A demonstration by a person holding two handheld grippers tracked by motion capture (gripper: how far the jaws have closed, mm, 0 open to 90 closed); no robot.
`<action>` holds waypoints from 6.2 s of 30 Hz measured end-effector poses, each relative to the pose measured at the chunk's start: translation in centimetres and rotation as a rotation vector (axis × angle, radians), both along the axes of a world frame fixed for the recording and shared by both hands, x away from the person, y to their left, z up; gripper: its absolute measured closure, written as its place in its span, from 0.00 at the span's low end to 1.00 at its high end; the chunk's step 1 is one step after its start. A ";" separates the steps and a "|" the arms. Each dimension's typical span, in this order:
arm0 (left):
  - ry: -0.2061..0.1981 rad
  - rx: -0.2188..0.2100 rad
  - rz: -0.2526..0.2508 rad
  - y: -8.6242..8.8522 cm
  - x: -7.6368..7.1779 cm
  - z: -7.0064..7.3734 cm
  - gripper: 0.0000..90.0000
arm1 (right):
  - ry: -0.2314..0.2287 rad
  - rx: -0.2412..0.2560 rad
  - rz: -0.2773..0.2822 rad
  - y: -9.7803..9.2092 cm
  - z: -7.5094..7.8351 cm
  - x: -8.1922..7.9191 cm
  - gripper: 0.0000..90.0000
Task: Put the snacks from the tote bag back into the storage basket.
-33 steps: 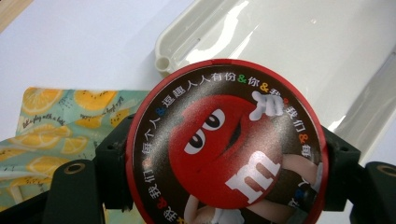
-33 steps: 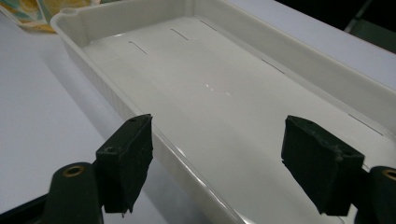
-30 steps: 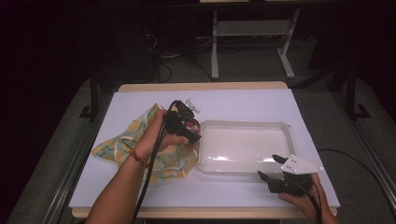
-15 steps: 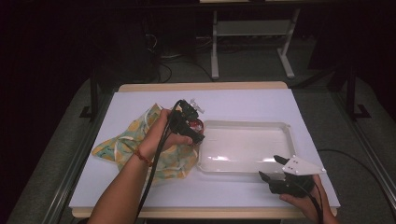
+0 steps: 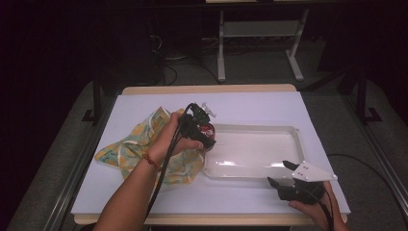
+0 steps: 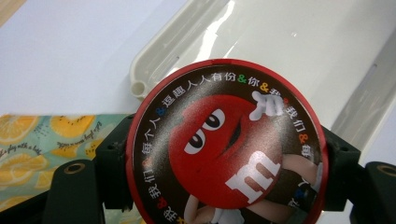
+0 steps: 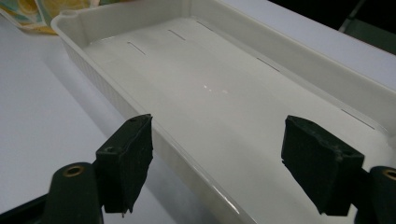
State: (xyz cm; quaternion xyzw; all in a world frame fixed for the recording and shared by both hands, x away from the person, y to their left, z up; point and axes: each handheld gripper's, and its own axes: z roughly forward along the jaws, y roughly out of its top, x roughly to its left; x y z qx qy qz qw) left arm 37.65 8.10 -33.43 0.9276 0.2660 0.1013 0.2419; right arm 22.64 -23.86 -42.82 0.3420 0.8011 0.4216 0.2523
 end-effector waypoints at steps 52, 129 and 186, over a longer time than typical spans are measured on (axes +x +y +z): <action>0.037 -0.012 -0.053 -5.7 1.5 -2.2 0.28 | -0.014 0.017 -0.021 -0.5 0.1 -0.4 0.27; 0.060 -0.041 -0.069 -7.8 0.9 -6.3 0.27 | 0.003 0.003 -0.007 -0.3 -0.1 -0.3 0.27; -0.018 -0.094 -0.100 -5.0 -0.4 -2.3 0.27 | 0.005 0.003 -0.007 -0.2 -0.1 -0.2 0.27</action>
